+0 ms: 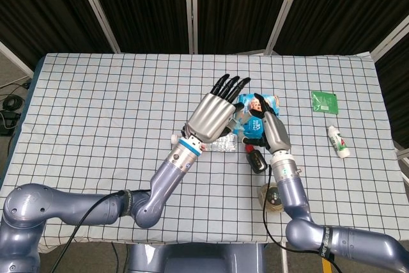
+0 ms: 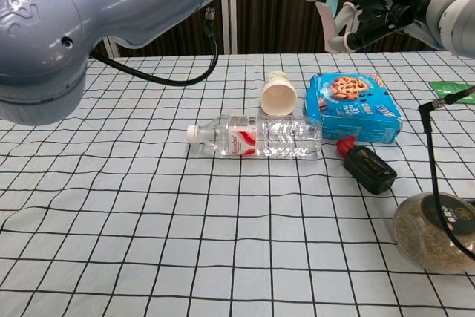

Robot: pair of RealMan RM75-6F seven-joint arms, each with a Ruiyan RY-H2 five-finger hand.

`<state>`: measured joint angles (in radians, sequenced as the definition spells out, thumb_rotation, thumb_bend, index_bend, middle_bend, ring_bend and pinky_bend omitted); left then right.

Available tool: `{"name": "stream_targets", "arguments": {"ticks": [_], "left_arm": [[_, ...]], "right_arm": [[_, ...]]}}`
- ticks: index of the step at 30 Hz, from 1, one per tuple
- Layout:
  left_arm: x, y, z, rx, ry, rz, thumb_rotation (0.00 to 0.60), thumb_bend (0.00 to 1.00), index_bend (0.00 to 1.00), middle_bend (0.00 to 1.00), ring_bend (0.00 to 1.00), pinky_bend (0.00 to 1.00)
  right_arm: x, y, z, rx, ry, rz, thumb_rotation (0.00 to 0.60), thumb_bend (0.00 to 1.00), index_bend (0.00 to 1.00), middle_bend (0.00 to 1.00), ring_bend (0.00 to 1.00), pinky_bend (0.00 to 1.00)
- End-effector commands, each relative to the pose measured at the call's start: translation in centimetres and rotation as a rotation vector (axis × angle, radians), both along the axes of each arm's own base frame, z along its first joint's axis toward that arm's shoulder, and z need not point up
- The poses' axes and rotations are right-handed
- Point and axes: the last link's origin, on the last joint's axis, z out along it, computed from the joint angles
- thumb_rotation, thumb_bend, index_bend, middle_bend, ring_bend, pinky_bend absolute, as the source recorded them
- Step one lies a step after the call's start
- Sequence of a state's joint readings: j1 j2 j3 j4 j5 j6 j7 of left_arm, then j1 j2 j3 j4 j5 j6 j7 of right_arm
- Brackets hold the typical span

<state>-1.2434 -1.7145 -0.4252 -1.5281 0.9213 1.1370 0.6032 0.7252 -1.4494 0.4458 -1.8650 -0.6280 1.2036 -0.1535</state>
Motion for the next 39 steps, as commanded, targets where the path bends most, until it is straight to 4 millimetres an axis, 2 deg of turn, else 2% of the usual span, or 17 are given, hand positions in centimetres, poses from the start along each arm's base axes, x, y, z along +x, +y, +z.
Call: {"name": "stream_targets", "arguments": {"ticks": [1,11,18,26,35,39], "left_arm": [[0.0,0.0,0.0,0.0,-0.001,0.0,0.6,0.61,0.89,0.0,0.0,0.0],[0.0,0.0,0.0,-0.002,-0.003,0.003,0.6,0.61,0.89,0.0,0.0,0.0],[0.0,0.0,0.0,-0.008,-0.005,0.001,0.6,0.61,0.89,0.0,0.0,0.0],[0.0,0.0,0.1,-0.011,-0.015,-0.001,0.6,0.61,0.89,0.0,0.0,0.0],[0.3,0.1,2.5,0.027,-0.056,-0.006,0.6,0.61,0.89,0.0,0.0,0.0],[-0.1,0.2,3.5,0.035,-0.068,0.005,0.6,0.61,0.89,0.0,0.0,0.0]], "right_arm": [[0.0,0.0,0.0,0.0,0.002,-0.001,0.6,0.26,0.58,0.02,0.0,0.0],[-0.1,0.0,-0.1,0.009,-0.002,-0.002,0.6,0.3,0.63,0.02,0.0,0.0],[0.0,0.1,-0.2,0.014,0.009,0.001,0.6,0.41,0.74,0.05,0.0,0.0],[-0.6,0.1,-0.4,0.018,0.048,-0.002,0.6,0.42,0.77,0.05,0.0,0.0],[-3.6,0.0,-1.7,0.075,0.185,-0.042,0.6,0.42,0.79,0.05,0.0,0.0],[-4.0,0.3,-1.7,0.081,0.208,-0.035,0.6,0.42,0.79,0.05,0.0,0.0]]}}
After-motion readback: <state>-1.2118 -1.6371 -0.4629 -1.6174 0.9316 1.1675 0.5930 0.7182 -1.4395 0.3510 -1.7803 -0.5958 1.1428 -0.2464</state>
